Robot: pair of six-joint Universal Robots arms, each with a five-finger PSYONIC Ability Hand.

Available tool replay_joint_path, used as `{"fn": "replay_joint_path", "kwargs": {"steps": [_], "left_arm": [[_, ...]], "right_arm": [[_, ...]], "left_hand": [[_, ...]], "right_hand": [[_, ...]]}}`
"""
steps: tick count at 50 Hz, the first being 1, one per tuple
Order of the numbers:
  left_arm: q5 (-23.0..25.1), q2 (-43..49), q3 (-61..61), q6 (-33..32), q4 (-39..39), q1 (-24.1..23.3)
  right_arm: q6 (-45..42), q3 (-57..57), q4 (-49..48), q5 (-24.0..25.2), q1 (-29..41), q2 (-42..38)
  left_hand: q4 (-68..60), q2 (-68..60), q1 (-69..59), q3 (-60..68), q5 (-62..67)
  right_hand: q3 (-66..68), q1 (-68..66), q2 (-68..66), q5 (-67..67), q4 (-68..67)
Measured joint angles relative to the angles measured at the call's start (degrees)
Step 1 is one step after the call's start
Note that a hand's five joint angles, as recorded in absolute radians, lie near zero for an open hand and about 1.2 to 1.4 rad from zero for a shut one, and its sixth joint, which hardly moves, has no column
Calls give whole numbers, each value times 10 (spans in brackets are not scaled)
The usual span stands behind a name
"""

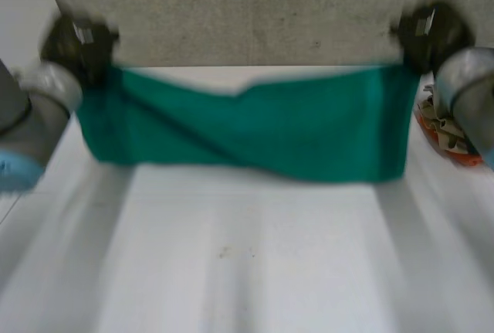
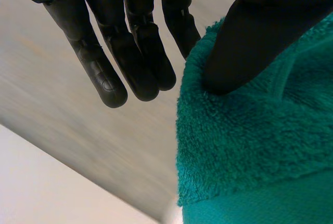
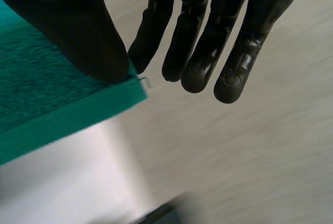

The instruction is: Fold the laundry.

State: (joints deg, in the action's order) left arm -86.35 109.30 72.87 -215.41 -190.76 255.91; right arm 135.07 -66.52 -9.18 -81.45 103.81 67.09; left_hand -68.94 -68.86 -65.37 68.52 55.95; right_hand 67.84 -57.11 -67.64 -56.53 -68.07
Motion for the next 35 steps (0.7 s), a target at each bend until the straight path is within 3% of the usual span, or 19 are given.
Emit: {"fn": "replay_joint_path", "kwargs": {"steps": [4, 6, 8, 13, 22, 25, 26, 29, 35], "left_arm": [[-2, 3, -89, 26, -97, 4], [-2, 3, -89, 26, -97, 4], [-3, 1, -123, 56, -152, 7], [-3, -3, -101, 72, -135, 9], [1, -15, 49, 89, -83, 15], [2, -28, 82, 91, -82, 11], [2, -36, 94, 91, -81, 8], [3, -59, 108, 91, -81, -4], [3, -136, 107, 87, -73, -52]], "right_arm": [[17, 26, -152, -37, 22, 35], [17, 26, -152, -37, 22, 35], [23, 31, -205, -52, 27, 64], [25, 20, -185, -53, 27, 76], [33, -69, -80, -23, 24, 47], [45, -88, -50, -15, 23, 32], [61, -100, -25, -10, 22, 18], [107, -106, 14, 5, 21, -7], [267, -87, 58, 87, 23, -47]], "left_hand": [[0, 0, 0, 0, 0], [0, 0, 0, 0, 0], [0, 0, 0, 0, 0], [0, 0, 0, 0, 0], [0, 0, 0, 0, 0], [0, 0, 0, 0, 0], [0, 0, 0, 0, 0], [0, 0, 0, 0, 0], [0, 0, 0, 0, 0]], "right_hand": [[0, 0, 0, 0, 0], [0, 0, 0, 0, 0], [0, -5, 0, -6, 0], [0, -5, 0, -7, 0], [-13, 7, 16, 3, 14], [-100, 84, 100, 82, 102], [-331, 291, 334, 294, 321], [-491, 411, 495, 471, 492], [-556, 453, 548, 527, 544]]}}
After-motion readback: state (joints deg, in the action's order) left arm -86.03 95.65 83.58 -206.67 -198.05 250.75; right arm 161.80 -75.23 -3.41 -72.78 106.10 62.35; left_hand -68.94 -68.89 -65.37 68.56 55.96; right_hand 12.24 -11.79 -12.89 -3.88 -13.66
